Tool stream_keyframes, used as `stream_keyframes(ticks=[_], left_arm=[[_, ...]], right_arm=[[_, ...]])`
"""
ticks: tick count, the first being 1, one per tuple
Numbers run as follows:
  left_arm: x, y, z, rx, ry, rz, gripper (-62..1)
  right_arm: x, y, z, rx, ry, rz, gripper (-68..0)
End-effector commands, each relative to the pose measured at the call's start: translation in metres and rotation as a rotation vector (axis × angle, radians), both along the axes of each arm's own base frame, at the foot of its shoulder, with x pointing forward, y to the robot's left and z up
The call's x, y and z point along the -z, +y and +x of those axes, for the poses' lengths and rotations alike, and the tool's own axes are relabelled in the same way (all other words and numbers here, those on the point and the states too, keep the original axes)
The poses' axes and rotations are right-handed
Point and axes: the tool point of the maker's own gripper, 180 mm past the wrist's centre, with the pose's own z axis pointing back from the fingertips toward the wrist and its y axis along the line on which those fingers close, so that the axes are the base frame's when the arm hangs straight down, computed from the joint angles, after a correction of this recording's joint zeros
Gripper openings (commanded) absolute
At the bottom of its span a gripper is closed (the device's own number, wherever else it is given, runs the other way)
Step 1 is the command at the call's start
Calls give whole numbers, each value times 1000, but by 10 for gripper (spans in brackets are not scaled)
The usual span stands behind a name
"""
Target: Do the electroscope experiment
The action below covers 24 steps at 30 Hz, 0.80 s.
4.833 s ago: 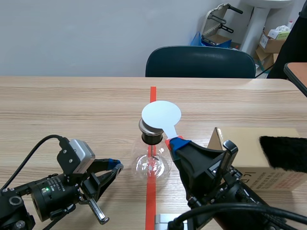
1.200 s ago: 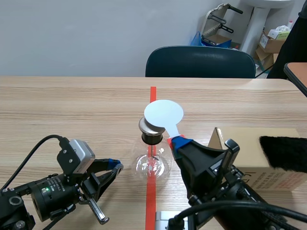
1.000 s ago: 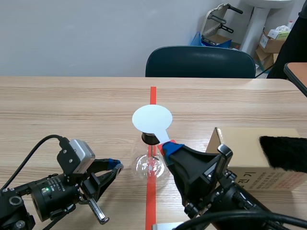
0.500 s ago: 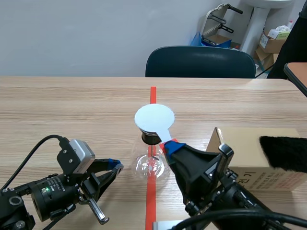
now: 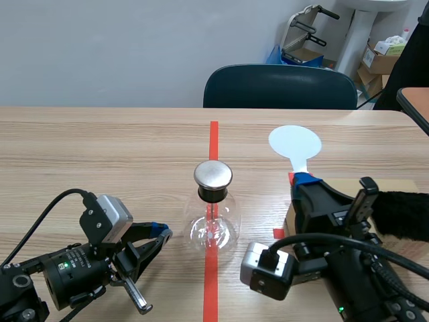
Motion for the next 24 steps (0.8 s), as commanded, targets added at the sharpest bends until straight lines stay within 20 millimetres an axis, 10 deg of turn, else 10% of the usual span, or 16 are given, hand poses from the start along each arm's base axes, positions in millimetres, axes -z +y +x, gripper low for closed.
stream_keyframes(ticks=[1, 13, 24], left_arm=[[-9, -4, 4, 2, -23, -27, -539], [-9, -4, 4, 2, -23, -27, -539], [-9, -4, 4, 2, -23, -27, -539]], right_arm=[[-6, -8, 3, 34, -21, 5, -657], [-7, -30, 7, 160, -24, 12, -657], [-5, 10, -4, -74, -18, -2, -657]])
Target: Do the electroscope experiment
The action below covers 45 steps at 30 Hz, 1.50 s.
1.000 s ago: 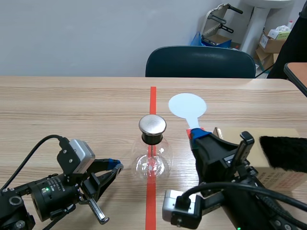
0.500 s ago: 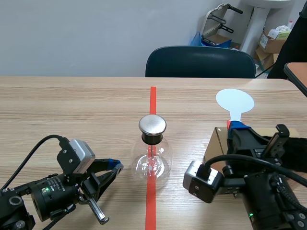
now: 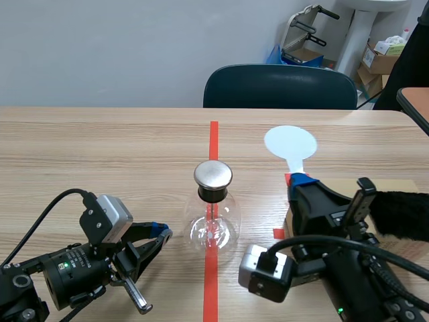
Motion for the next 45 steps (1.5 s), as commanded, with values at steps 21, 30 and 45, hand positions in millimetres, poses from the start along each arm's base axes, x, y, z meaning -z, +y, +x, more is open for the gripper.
stream_keyframes(ticks=[21, 30, 45], left_arm=[[-9, -4, 4, 2, -23, -27, -539], [-9, -4, 4, 2, -23, -27, -539], [-9, -4, 4, 2, -23, -27, -539]], right_arm=[[-2, 56, -36, -387, -14, -21, -657], [-3, 51, -32, -348, -14, -18, -657], [-6, 3, -1, -29, -23, 0, -657]])
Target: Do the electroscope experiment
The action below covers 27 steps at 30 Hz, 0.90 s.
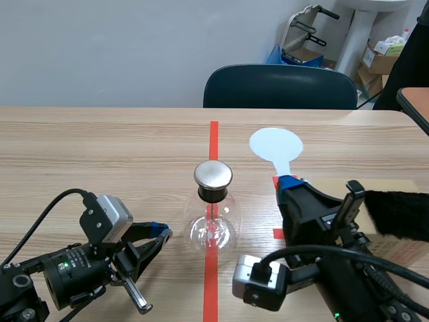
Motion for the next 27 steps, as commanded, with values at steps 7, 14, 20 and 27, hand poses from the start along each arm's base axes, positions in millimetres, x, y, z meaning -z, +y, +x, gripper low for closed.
stream_keyframes(ticks=[7, 14, 20, 27], left_arm=[[-9, -4, 4, 2, -23, -27, -539], [-9, -4, 4, 2, -23, -27, -539], [-9, -4, 4, 2, -23, -27, -539], [-9, -4, 4, 2, -23, -27, -539]], right_arm=[[-7, -27, 10, 148, -24, 13, -657], [-8, -42, 13, 229, -26, 17, -657], [-8, -46, 14, 253, -26, 19, -657], [-8, -46, 14, 252, -26, 19, -657]])
